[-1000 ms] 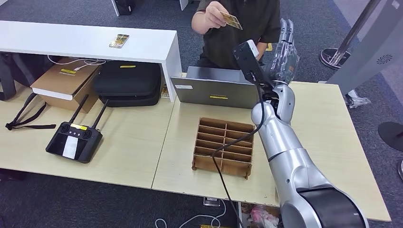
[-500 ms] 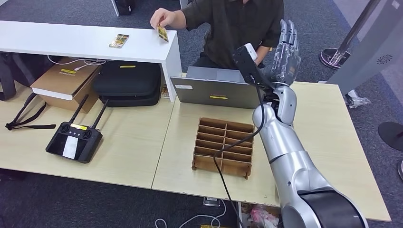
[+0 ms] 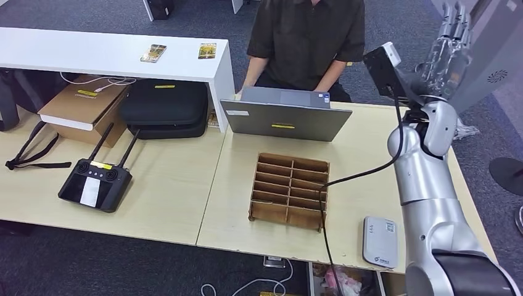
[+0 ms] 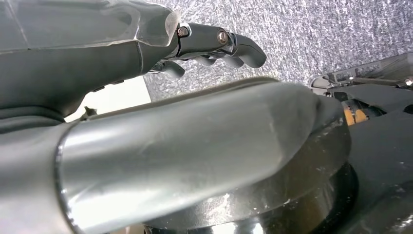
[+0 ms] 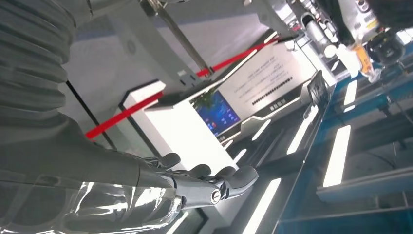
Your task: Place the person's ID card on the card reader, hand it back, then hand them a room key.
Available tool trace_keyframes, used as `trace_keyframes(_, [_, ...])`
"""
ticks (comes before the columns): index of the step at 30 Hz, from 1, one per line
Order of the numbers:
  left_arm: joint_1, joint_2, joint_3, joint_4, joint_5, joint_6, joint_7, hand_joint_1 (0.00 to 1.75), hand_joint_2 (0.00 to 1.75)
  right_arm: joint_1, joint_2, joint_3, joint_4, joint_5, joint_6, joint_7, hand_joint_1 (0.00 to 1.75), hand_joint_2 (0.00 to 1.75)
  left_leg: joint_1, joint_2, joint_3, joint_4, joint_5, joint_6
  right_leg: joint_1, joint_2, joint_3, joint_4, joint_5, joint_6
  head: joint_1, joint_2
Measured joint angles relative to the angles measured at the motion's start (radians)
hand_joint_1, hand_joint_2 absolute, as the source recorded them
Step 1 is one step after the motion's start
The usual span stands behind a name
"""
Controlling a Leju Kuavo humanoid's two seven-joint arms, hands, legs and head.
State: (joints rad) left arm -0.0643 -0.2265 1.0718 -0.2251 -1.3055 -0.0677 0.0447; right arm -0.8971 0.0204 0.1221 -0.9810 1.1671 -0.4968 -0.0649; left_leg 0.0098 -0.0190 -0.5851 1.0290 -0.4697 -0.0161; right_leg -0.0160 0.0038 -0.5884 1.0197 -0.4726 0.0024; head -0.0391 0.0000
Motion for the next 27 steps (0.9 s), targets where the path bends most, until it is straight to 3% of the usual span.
trace_keyframes(7, [0.005,-0.008,0.028,0.000,0.032,0.017,-0.003,0.00,0.00,0.052,-0.102,0.001,-0.104,0.007,0.024,-0.008,0.00,1.75,0.000,0.000,0.000,0.000,0.000,0.000,0.000,0.000,0.000,0.000,0.000,0.000,0.000,0.000])
trace_keyframes(18, [0.007,-0.015,0.062,0.000,0.057,0.021,-0.011,0.00,0.00,0.106,-0.169,0.027,-0.147,-0.007,0.019,0.005,0.00,1.75,0.000,0.000,0.000,0.000,0.000,0.000,0.000,0.000,0.000,0.000,0.000,0.000,0.000,0.000])
trace_keyframes(27, [0.009,-0.016,0.082,0.000,0.070,0.017,-0.011,0.00,0.00,0.282,-0.271,0.017,-0.299,-0.017,0.092,0.040,0.00,1.75,0.000,0.000,0.000,0.000,-0.001,0.002,0.000,-0.001,0.000,-0.001,0.000,0.000,0.000,0.000])
